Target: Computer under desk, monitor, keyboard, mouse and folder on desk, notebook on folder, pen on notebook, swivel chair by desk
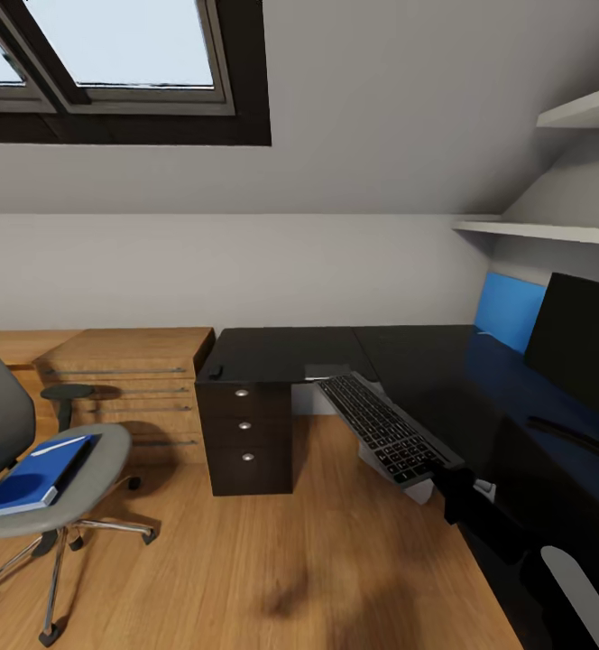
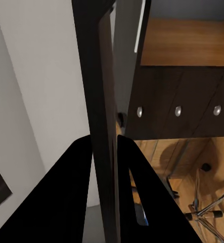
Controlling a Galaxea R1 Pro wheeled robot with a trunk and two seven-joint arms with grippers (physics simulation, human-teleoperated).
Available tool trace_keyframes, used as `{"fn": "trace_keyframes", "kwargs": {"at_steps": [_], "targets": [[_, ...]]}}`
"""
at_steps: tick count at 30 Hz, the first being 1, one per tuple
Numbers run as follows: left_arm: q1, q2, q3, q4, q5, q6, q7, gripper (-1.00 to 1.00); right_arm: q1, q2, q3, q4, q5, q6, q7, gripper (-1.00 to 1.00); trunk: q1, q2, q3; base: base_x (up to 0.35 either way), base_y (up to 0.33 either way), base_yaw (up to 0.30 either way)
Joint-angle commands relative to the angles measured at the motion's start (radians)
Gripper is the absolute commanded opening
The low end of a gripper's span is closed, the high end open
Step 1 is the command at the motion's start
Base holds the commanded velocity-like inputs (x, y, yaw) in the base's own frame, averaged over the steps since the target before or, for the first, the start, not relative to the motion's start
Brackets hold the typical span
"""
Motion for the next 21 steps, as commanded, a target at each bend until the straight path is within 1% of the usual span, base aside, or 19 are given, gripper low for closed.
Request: {"fn": "trace_keyframes", "kwargs": {"at_steps": [1,3,8,12,15,21], "targets": [[-0.001,0.001,-0.008,0.004,0.004,0.006,0.010,1.00,0.000,0.000,-0.001,-0.001,-0.006,0.005,-0.001,-1.00,-0.004,0.007,0.002,0.000,0.000,0.000],[-0.001,0.001,-0.004,0.015,0.005,0.003,0.012,1.00,-0.001,0.000,-0.002,-0.001,-0.006,0.005,-0.001,-1.00,-0.012,0.021,0.008,0.000,0.000,0.000],[-0.001,0.001,-0.003,0.016,0.008,-0.032,0.014,1.00,-0.001,0.000,-0.001,0.000,-0.006,0.006,-0.003,-1.00,-0.031,0.056,0.024,0.000,0.000,0.000],[-0.001,0.001,-0.002,0.016,0.010,-0.036,0.014,1.00,0.000,0.000,0.001,0.000,-0.006,0.007,-0.005,-1.00,-0.046,0.084,0.037,0.000,0.000,0.000],[-0.001,0.001,-0.003,0.017,0.010,-0.036,0.014,1.00,-0.001,0.000,0.001,0.000,-0.005,0.007,-0.005,-1.00,-0.058,0.105,0.046,-0.194,0.000,0.000],[-0.001,0.001,-0.002,0.017,0.010,-0.036,0.012,1.00,0.000,0.000,0.001,0.001,-0.005,0.006,-0.006,-1.00,-0.081,0.147,0.065,-0.306,-0.026,0.000]]}}
